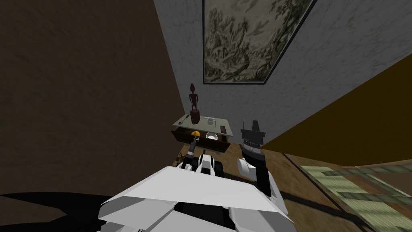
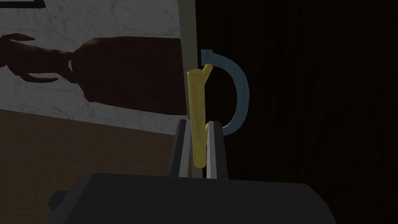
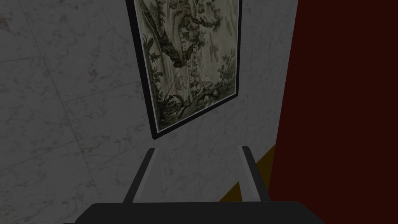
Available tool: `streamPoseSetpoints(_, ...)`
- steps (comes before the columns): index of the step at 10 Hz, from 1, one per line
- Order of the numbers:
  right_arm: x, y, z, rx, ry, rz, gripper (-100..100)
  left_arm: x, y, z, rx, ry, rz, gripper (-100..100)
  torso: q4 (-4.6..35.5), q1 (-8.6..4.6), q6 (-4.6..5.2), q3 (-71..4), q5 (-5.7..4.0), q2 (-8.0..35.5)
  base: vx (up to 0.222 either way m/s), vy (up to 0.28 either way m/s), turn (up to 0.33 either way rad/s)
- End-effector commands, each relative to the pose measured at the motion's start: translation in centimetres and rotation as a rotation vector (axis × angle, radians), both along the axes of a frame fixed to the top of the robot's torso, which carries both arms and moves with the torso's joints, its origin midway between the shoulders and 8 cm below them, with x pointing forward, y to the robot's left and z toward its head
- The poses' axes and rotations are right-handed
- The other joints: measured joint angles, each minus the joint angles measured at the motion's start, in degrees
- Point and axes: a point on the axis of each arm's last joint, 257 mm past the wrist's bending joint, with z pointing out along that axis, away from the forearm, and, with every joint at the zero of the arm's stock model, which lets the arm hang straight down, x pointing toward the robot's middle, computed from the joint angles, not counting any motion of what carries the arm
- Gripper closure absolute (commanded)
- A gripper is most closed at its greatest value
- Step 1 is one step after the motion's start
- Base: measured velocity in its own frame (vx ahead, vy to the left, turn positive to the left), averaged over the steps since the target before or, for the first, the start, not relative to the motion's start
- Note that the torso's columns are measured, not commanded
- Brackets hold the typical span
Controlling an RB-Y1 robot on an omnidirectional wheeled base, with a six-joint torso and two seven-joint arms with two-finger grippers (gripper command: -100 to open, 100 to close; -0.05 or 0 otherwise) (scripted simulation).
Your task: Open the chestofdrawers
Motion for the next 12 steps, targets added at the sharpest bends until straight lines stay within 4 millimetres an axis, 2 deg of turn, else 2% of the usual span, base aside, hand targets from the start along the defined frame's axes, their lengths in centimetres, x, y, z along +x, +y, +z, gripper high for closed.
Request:
streamPoseSetpoints(1,0.0,0.0,0.0,0.000,0.000,0.000,0,-1.2,0.5,0.0,0.000,-0.006,0.038,100,0.00,-0.05,0.09,0.03,0.03,0.07,-0.023,0.037,-0.107)
streamPoseSetpoints(4,0.0,0.0,0.0,0.000,0.000,0.000,0,-3.4,0.9,0.2,0.015,-0.017,0.083,100,0.04,-0.03,0.01,-0.01,-0.01,0.00,-0.026,0.040,-0.179)
streamPoseSetpoints(5,0.0,0.0,0.0,0.000,0.000,0.000,0,-3.3,1.5,0.1,0.002,-0.012,0.104,100,0.06,-0.06,0.11,0.00,0.01,0.03,-0.025,0.036,-0.136)
streamPoseSetpoints(6,0.0,0.0,0.0,0.000,0.000,0.000,0,-4.5,1.3,0.2,0.014,-0.016,0.118,100,0.07,-0.08,0.01,-0.01,-0.03,0.01,-0.023,0.043,-0.219)
streamPoseSetpoints(7,0.0,0.0,0.0,0.000,0.000,0.000,0,-4.5,1.9,0.1,0.001,-0.010,0.138,100,0.03,-0.10,0.11,0.00,0.02,0.03,-0.024,0.036,-0.133)
streamPoseSetpoints(8,0.0,0.0,0.0,0.000,0.000,0.000,0,-5.7,1.7,0.2,0.012,-0.012,0.152,100,0.05,-0.08,0.01,-0.01,-0.02,-0.01,-0.021,0.038,-0.179)
streamPoseSetpoints(9,0.0,0.0,0.0,0.000,0.000,0.000,0,-5.7,2.3,0.0,-0.001,-0.005,0.173,100,0.00,-0.06,0.06,-0.01,0.02,0.00,-0.023,0.031,-0.132)
streamPoseSetpoints(10,0.0,0.0,0.0,0.000,0.000,0.000,0,-6.9,2.1,0.1,0.010,-0.004,0.188,100,0.05,-0.04,0.01,-0.03,-0.02,-0.03,-0.028,0.038,-0.243)
streamPoseSetpoints(11,0.0,0.0,0.0,0.000,0.000,0.000,0,-6.9,2.7,-0.1,-0.003,0.004,0.209,100,0.05,-0.10,0.13,-0.01,0.03,0.02,-0.029,0.033,-0.132)
streamPoseSetpoints(12,0.0,0.0,0.0,0.000,0.000,0.000,0,-8.1,2.5,0.0,0.007,0.008,0.224,100,0.05,-0.06,-0.01,-0.01,-0.03,-0.01,-0.030,0.034,-0.174)
